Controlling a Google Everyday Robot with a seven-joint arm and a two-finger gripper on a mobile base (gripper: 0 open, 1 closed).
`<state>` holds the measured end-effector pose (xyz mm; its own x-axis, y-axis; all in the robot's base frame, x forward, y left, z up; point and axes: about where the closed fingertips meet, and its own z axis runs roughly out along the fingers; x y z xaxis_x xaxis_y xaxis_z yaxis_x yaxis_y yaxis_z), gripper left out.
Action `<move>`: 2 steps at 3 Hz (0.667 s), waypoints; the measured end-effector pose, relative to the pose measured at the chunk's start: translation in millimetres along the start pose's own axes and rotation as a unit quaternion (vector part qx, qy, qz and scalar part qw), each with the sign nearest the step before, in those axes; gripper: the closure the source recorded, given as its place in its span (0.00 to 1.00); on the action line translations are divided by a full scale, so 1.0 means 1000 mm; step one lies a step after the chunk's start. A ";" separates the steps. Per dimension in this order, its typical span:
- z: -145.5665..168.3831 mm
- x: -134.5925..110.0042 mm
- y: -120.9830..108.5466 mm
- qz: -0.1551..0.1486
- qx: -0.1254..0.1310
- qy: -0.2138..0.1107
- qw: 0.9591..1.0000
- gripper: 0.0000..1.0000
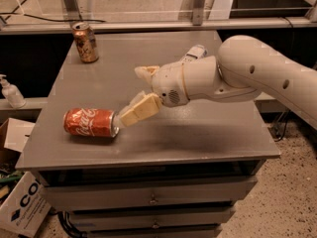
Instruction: Knock coke can over
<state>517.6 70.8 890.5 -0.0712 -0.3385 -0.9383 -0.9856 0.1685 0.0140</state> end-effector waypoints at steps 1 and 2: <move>-0.046 0.025 -0.001 0.011 0.020 0.007 1.000 0.00; -0.052 0.027 0.000 0.013 0.023 0.008 1.000 0.00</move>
Offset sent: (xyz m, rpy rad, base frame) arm -0.0069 -0.0429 -0.0061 -0.0117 0.0075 -0.0371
